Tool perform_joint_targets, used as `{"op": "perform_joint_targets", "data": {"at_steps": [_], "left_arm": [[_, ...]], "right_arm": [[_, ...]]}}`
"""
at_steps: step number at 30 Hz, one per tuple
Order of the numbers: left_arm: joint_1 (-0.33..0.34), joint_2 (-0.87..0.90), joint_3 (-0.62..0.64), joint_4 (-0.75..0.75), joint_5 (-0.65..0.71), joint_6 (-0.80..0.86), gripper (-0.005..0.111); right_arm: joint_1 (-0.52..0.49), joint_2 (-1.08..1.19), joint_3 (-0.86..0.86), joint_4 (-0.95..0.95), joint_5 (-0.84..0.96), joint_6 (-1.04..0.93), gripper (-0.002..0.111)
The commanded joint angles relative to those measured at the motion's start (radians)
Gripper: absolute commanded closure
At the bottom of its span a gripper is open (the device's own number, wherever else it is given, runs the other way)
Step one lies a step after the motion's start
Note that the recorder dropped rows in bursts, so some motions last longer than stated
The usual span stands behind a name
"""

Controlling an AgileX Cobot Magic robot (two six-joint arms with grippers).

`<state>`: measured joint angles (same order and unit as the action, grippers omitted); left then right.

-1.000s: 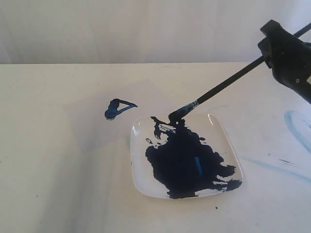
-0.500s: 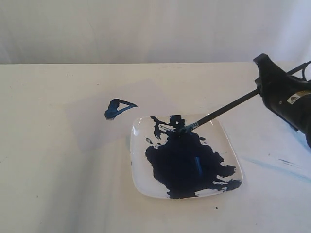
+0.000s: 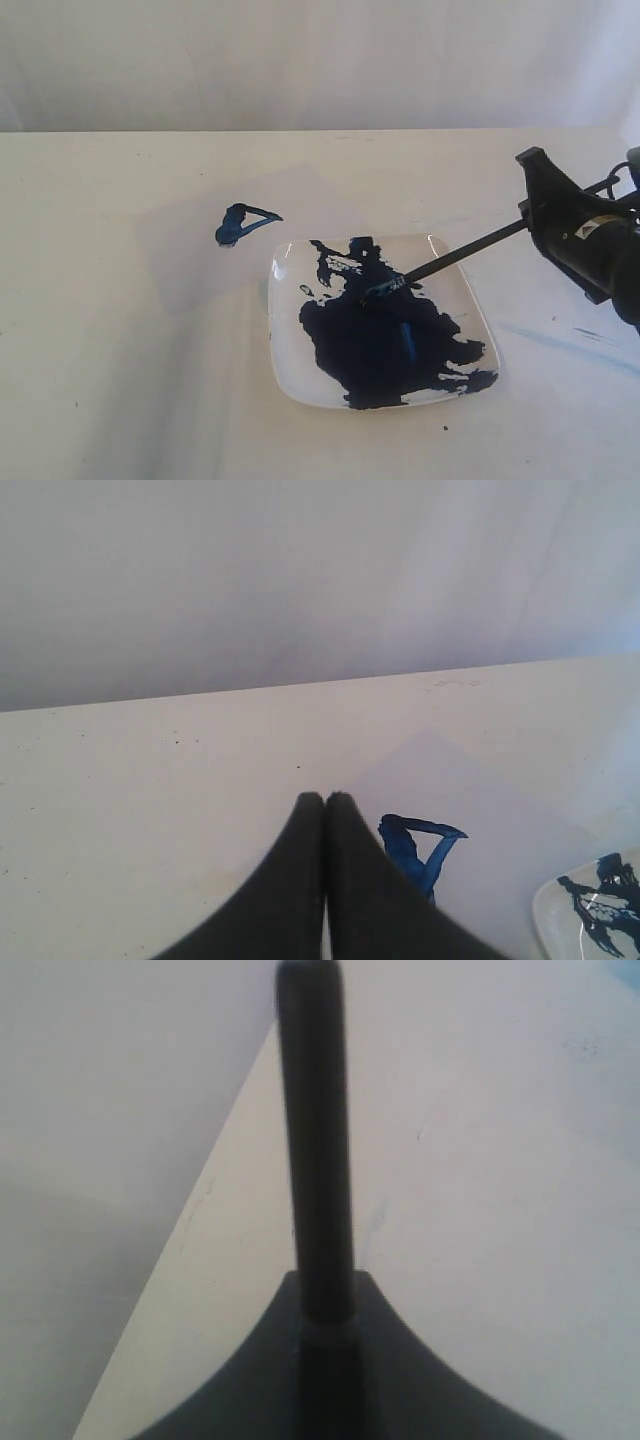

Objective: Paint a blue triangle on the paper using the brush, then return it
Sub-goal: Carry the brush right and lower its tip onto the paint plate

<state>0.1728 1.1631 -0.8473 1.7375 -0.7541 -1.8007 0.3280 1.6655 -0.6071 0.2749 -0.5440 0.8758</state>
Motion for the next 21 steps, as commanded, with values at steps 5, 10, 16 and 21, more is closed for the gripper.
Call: {"op": "perform_joint_targets", "data": {"at_steps": [5,10,16,21], "left_arm": [[0.002,-0.01,0.002,0.007,-0.004,-0.005,0.107],[0.002,-0.01,0.002,0.007,-0.004,-0.005,0.107],[0.002,-0.01,0.002,0.007,-0.004,-0.005,0.107],[0.002,-0.01,0.002,0.007,-0.004,-0.005,0.107]], "right_arm": [[-0.009,0.002,-0.001,-0.002,0.031,-0.001,0.108],[-0.01,0.002,-0.001,0.01,0.031,-0.001,0.108],[-0.01,0.002,0.001,0.047,0.035,-0.032,0.108],[-0.01,0.002,0.001,0.047,0.059,-0.035,0.108]]}}
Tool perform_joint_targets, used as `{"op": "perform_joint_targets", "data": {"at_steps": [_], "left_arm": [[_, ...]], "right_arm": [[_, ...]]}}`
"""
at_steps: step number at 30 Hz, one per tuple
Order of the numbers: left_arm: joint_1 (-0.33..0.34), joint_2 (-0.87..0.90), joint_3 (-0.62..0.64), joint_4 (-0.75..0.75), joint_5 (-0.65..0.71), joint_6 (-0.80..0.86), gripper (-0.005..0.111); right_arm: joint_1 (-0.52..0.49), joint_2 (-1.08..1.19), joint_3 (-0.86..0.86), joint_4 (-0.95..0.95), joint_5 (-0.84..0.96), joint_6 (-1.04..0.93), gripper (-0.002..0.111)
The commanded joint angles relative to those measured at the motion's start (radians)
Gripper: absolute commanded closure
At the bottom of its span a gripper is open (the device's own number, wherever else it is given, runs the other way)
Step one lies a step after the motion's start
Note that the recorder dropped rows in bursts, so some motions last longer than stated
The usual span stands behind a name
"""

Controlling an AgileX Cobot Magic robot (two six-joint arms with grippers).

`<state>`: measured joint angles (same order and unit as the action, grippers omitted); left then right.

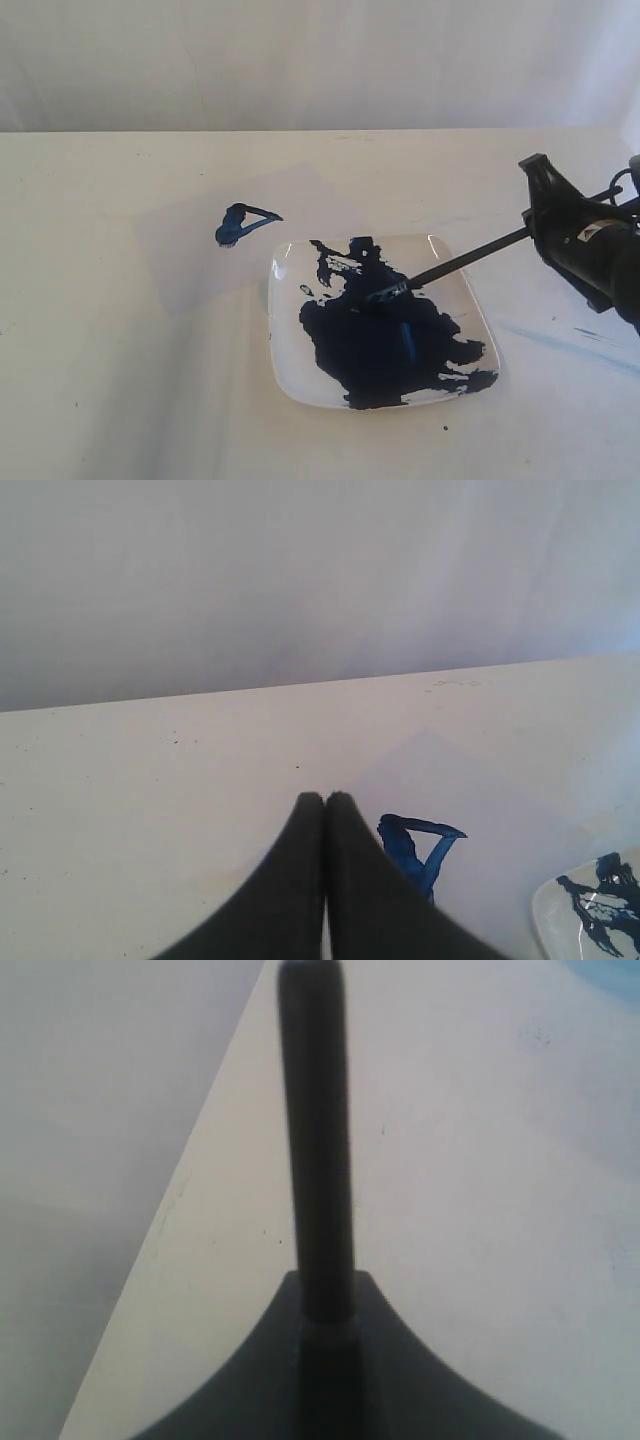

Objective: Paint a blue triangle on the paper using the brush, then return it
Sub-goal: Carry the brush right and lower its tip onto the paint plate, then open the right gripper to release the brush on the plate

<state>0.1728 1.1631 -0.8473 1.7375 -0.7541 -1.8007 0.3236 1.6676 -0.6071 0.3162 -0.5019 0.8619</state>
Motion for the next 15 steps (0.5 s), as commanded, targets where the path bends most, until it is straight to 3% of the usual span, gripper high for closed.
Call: {"op": "perform_joint_targets", "data": {"at_steps": [1,15], "left_arm": [[0.002,-0.01,0.002,0.007,-0.004,-0.005,0.107],[0.002,-0.01,0.002,0.007,-0.018,-0.005,0.107]], "right_arm": [[-0.005,0.0,0.001,0.005,0.025,-0.021,0.108],[-0.005,0.048,0.001,0.005,0.061,-0.027,0.098]]}}
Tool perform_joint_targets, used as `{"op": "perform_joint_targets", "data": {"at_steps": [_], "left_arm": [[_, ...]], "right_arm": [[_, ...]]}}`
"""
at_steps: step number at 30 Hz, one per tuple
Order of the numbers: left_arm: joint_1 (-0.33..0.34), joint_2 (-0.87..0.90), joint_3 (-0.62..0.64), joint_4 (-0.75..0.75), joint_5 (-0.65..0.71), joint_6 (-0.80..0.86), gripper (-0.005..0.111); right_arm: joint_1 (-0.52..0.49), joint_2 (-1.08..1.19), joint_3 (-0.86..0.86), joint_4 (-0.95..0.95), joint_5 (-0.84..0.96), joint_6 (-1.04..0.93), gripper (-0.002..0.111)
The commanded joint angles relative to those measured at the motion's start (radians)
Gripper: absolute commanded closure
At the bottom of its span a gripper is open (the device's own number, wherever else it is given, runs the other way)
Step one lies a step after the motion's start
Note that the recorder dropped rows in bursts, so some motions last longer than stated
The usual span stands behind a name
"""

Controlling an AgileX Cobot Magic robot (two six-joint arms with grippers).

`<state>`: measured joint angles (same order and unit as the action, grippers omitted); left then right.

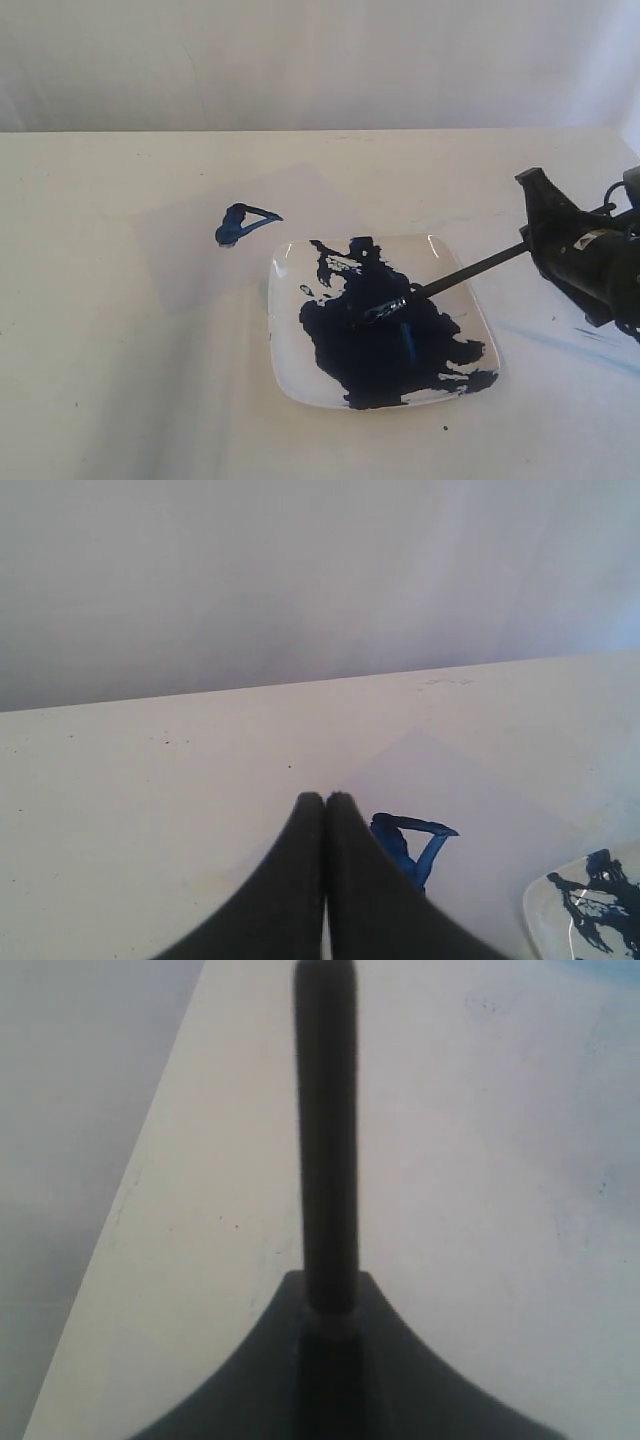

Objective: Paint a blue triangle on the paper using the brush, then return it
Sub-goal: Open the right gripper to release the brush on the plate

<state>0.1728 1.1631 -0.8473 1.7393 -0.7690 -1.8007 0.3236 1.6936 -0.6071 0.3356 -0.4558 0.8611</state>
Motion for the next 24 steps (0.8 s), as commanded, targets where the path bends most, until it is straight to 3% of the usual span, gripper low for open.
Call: {"op": "perform_joint_targets", "data": {"at_steps": [1,6,10,20,24], "left_arm": [[0.002,-0.01,0.002,0.005,-0.003,-0.005,0.107],[0.002,-0.01,0.002,0.005,-0.003,-0.005,0.107],[0.002,-0.01,0.002,0.005,-0.005,-0.005,0.107],[0.002,-0.01,0.002,0.005,-0.005,-0.005,0.107],[0.002,-0.01,0.002,0.005,-0.005,-0.005,0.107]], "right_arm": [[-0.005,0.026,0.001,-0.014,0.015,-0.027,0.098],[-0.005,0.042,0.001,-0.014,-0.025,-0.027,0.085],[-0.005,0.043,0.001,-0.014,-0.046,-0.027,0.081],[-0.005,0.019,0.001,-0.023,-0.037,-0.031,0.079],[-0.005,-0.061,0.001,-0.034,-0.027,-0.182,0.079]]}}
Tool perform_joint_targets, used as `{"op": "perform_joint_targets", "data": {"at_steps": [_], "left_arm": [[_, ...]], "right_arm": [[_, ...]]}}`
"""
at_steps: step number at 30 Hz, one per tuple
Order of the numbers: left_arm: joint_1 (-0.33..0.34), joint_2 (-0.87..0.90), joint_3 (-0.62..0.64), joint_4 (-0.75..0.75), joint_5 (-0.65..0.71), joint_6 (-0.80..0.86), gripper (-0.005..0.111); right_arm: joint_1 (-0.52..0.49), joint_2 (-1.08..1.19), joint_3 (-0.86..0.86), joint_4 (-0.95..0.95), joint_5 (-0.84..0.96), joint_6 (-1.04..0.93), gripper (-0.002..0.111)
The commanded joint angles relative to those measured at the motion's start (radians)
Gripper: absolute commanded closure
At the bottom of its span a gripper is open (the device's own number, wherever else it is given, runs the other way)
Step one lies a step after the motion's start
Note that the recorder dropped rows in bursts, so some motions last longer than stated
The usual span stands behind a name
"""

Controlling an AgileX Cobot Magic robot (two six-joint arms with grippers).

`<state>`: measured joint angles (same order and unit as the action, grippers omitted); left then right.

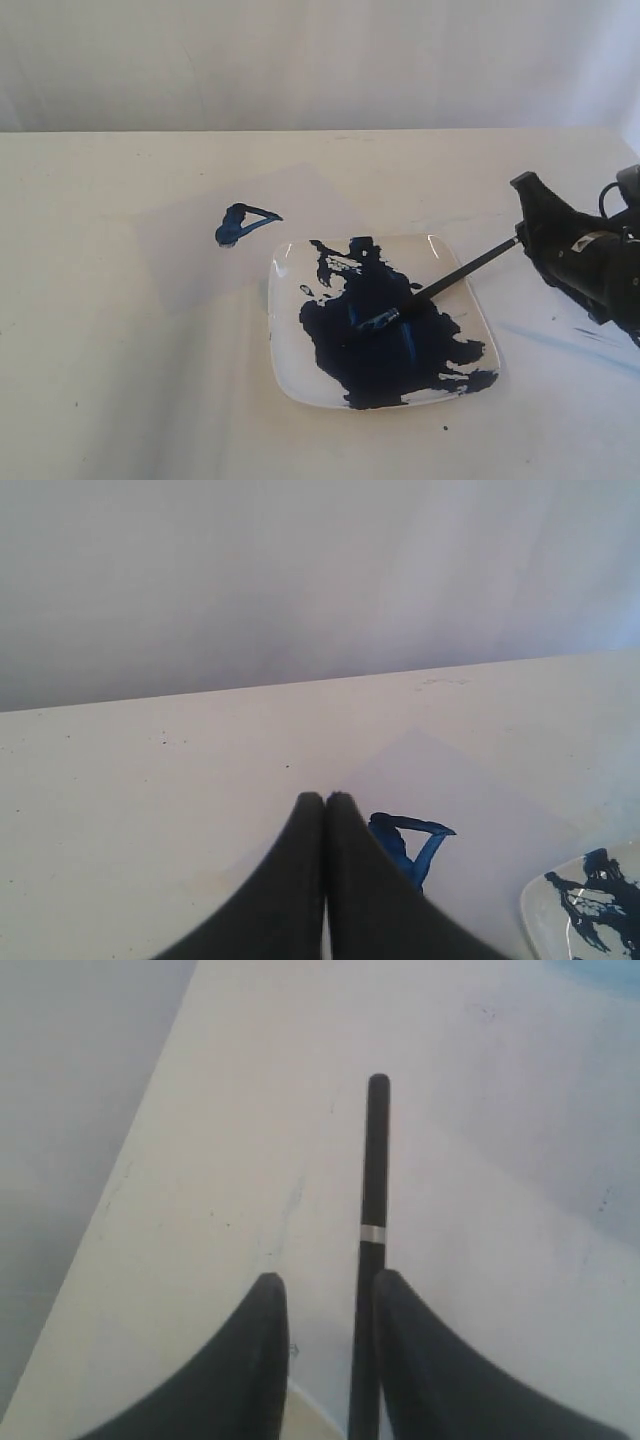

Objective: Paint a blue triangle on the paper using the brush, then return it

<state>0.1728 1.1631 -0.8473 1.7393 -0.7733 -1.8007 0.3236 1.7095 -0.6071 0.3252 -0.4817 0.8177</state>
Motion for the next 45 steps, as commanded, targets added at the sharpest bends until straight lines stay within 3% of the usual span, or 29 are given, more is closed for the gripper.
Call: {"op": "perform_joint_targets", "data": {"at_steps": [1,4,8,20,30,45], "left_arm": [[0.002,-0.01,0.002,0.005,0.002,-0.005,0.107],[0.002,-0.01,0.002,0.005,0.002,-0.005,0.107],[0.002,-0.01,0.002,0.005,0.002,-0.005,0.107],[0.002,-0.01,0.002,0.005,0.035,0.0,0.107],[0.002,-0.01,0.002,0.005,-0.001,0.0,0.107],[0.002,-0.01,0.002,0.005,-0.001,0.002,0.107]], "right_arm": [[-0.005,-0.1,0.001,-0.024,0.007,-0.2,0.08],[-0.005,-0.196,0.001,-0.034,0.037,-0.399,0.087],[-0.005,-0.369,0.001,-0.037,0.18,-0.69,0.108],[-0.005,-0.9,0.003,-0.072,0.54,-1.099,0.108],[-0.005,-1.079,0.003,-0.067,0.594,-1.129,0.108],[-0.005,-1.102,0.003,-0.061,0.592,-1.129,0.108]]}}
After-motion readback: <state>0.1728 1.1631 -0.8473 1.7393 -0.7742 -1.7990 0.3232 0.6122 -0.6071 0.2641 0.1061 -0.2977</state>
